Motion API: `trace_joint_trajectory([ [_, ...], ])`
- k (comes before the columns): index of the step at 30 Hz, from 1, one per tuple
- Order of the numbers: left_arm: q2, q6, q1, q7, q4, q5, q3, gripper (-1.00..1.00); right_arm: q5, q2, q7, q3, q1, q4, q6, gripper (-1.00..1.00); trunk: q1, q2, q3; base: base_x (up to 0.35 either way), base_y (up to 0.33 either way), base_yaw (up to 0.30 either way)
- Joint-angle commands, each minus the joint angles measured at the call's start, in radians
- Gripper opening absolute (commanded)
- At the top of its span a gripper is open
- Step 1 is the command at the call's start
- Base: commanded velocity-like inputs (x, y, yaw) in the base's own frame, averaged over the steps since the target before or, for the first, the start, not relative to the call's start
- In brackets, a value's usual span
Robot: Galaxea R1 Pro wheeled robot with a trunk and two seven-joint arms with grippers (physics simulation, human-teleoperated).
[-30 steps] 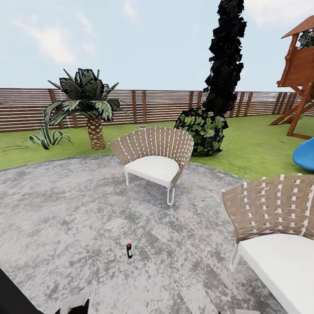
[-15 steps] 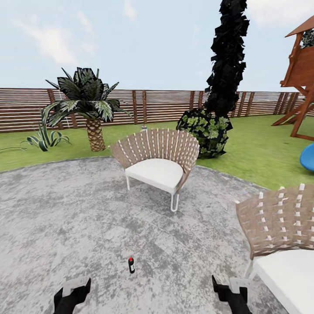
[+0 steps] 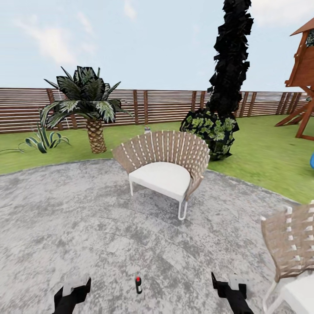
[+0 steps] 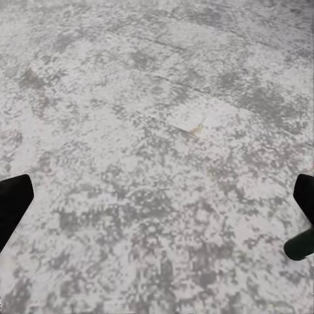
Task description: In the garden, pick up the pesticide atomizer on the floor and spray pesticide onto both trees until each tree trunk is fully covered.
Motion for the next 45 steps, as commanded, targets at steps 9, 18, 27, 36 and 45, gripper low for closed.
trace_joint_trajectory([
  [9,-0.001,-0.010,-0.001,0.001,0.000,0.006,-0.002,1.00,0.000,0.000,0.000,-0.001,-0.001,0.000,-0.003,1.00,0.000,0.000,-0.001,0.280,0.199,-0.178],
  [18,-0.001,-0.014,-0.001,0.001,0.000,0.004,-0.001,1.00,0.000,0.000,0.000,-0.001,-0.001,0.000,-0.003,1.00,0.000,0.000,-0.001,0.027,0.020,-0.266],
  [27,0.000,-0.015,-0.001,0.001,-0.001,0.005,0.000,1.00,0.000,0.000,0.000,-0.001,-0.001,0.000,-0.003,1.00,0.000,0.000,-0.001,-0.015,0.013,-0.267],
  [36,0.000,-0.016,-0.001,0.001,-0.001,0.005,0.000,1.00,0.000,0.001,0.000,-0.001,-0.001,0.001,-0.003,1.00,0.000,0.000,-0.001,-0.157,0.140,-0.267],
  [45,0.000,-0.016,-0.001,0.001,-0.001,0.004,0.000,1.00,0.000,0.000,0.003,-0.001,-0.001,0.000,-0.002,1.00,0.000,0.000,-0.004,-0.006,0.006,-0.252],
])
